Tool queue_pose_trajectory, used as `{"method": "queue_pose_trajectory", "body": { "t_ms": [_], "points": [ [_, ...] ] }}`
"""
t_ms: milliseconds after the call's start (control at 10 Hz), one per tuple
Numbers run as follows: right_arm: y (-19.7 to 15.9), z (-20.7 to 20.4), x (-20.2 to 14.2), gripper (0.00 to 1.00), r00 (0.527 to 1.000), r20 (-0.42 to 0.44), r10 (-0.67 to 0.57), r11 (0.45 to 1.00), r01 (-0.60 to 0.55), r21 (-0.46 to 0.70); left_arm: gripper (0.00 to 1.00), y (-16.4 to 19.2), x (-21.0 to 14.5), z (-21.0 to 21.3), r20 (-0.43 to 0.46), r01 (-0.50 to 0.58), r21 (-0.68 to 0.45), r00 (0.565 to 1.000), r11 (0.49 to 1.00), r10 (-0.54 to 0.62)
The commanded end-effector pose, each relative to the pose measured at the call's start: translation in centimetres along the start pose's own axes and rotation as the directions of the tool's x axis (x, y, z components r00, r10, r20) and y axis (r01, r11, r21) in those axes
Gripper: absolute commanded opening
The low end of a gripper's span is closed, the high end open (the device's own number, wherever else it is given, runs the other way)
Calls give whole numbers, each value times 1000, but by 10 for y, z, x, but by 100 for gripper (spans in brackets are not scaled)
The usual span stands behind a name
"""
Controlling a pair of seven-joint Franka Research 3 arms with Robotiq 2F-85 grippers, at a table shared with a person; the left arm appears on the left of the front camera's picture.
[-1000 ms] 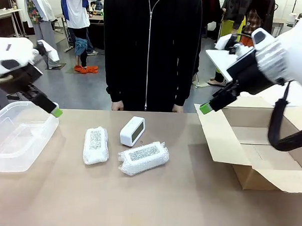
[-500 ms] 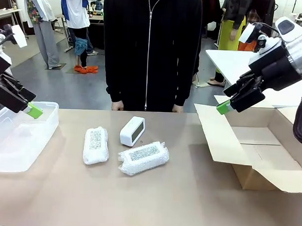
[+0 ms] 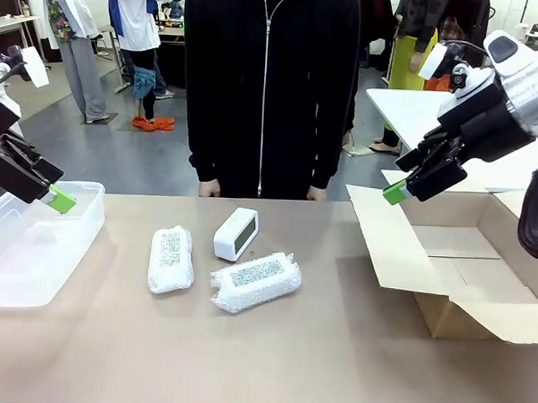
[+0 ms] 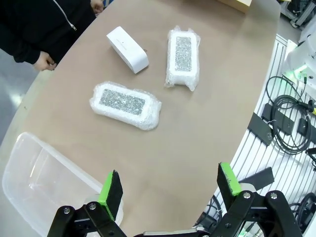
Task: Separate and place wrapped and unwrapped clocks.
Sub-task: Pick up the Digital clock indicated by the person.
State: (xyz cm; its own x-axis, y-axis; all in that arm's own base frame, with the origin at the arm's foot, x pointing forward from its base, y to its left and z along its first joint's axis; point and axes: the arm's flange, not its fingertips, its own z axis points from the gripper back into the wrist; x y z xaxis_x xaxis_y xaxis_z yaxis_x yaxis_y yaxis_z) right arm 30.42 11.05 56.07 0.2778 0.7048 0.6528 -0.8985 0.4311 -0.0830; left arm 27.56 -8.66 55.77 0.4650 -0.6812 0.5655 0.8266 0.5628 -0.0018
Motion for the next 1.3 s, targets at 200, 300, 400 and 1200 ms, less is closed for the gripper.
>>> {"method": "queue_pose_trajectory", "body": {
  "t_ms": [200, 300, 400, 1200],
  "points": [
    [1, 2, -1, 100, 1000, 12, -2, 1000, 2, 20, 100, 0, 0, 1, 7, 3, -5, 1000, 1000, -3],
    [1, 2, -1, 100, 1000, 12, -2, 1000, 2, 20, 100, 0, 0, 1, 7, 3, -5, 1000, 1000, -3],
    [1, 2, -1, 100, 1000, 12, -2, 1000, 2, 20, 100, 0, 0, 1, 7, 3, -5, 1000, 1000, -3],
    [1, 2, -1, 100, 1000, 12, -2, 1000, 2, 20, 100, 0, 0, 1, 7, 3, -5, 1000, 1000, -3]
  ]
}}
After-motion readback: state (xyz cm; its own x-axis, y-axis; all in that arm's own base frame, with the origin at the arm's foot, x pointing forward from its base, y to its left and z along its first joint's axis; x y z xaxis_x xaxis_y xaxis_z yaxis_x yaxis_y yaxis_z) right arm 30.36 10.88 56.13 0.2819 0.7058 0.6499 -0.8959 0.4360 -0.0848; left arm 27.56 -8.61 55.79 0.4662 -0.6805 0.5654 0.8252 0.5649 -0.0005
